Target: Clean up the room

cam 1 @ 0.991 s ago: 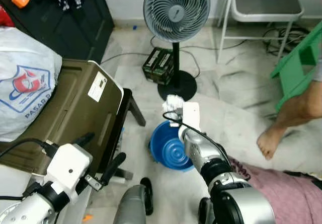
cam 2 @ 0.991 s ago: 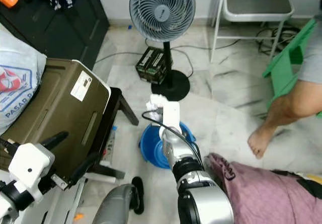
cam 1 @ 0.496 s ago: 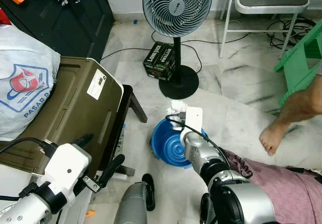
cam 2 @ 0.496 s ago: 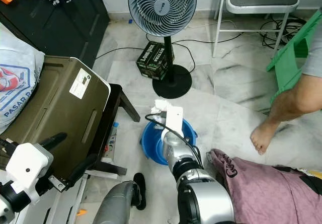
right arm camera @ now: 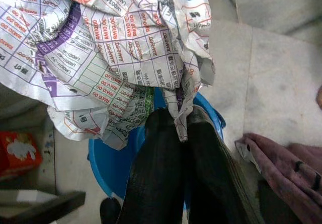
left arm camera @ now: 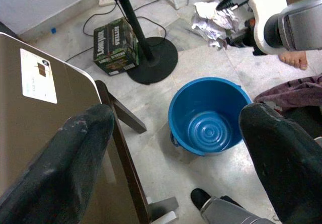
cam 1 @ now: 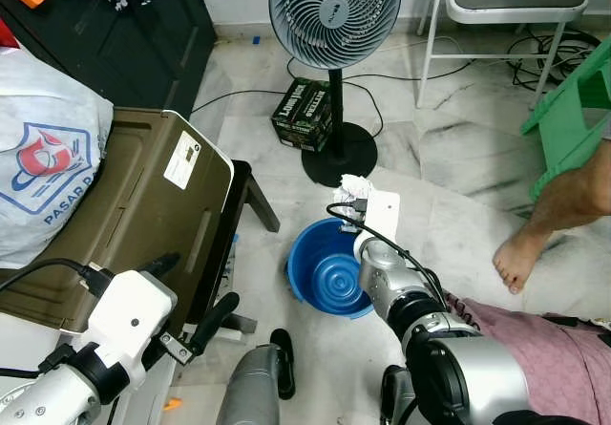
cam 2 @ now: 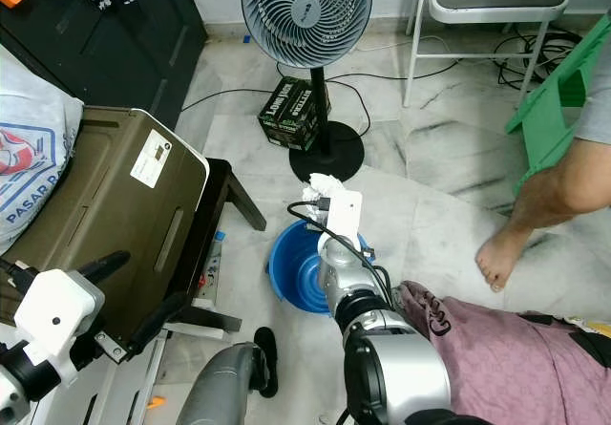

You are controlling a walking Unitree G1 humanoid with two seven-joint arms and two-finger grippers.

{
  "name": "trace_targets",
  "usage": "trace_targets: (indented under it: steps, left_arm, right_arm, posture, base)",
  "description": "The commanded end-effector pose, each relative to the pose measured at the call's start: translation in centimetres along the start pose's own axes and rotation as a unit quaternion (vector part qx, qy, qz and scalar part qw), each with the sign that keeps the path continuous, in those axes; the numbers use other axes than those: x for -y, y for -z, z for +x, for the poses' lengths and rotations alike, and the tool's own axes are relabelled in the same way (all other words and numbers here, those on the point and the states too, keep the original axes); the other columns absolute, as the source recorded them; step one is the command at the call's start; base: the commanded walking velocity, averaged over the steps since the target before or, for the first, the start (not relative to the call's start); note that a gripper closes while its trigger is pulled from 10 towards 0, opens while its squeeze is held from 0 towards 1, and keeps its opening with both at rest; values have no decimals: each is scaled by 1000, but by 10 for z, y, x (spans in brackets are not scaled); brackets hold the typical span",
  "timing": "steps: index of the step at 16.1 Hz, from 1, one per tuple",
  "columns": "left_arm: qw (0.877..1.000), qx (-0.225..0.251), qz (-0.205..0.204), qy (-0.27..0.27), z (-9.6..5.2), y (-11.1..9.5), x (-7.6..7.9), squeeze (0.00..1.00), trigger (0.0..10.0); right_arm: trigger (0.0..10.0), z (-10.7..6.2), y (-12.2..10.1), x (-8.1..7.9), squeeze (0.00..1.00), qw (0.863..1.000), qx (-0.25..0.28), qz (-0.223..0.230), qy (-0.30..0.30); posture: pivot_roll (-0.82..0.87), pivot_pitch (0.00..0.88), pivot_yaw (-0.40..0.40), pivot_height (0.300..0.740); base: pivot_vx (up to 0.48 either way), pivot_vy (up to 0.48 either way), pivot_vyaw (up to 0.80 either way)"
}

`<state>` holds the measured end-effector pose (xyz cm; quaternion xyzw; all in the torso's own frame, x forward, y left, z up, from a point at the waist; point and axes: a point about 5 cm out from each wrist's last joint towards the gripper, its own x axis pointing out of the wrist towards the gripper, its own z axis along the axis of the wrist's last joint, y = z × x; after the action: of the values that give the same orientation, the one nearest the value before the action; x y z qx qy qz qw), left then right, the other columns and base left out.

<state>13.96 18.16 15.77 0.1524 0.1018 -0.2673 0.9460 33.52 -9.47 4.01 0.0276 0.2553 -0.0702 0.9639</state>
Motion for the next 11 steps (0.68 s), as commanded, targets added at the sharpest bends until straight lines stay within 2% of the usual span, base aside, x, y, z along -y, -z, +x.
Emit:
trace_targets:
  steps: [1, 3, 4, 9, 11]
  left_arm:
    - [1000, -9, 4, 1, -2, 0, -1, 0, 10000]
    - [1000, -10, 3, 1, -2, 0, 0, 0, 10000]
    - [1000, -11, 4, 1, -2, 0, 0, 0, 10000]
    - [1000, -12, 9, 0, -1, 0, -1, 0, 10000]
    - [1000, -10, 9, 0, 1, 0, -1, 0, 10000]
  right_arm:
    - [10000, -2, 2, -8, 902, 1000, -5, 5, -12]
    - [10000, -2, 0, -9, 898, 1000, 0, 6, -10]
    - [10000, -2, -1, -9, 1000, 1000, 5, 9, -11]
    - [10000, -2, -10, -13, 1000, 999, 30, 12, -21]
    - [10000, -5, -15, -21, 1000, 997, 57, 9, -48]
  posture:
    - [324, 301, 169, 740]
    - [325, 302, 171, 740]
    - [325, 302, 172, 740]
    - [324, 300, 175, 740]
    - [310, 295, 175, 740]
  base:
    - [0, 0, 0]
    - [0, 0, 0]
    - [0, 0, 0]
    - [0, 0, 0]
    - [0, 0, 0]
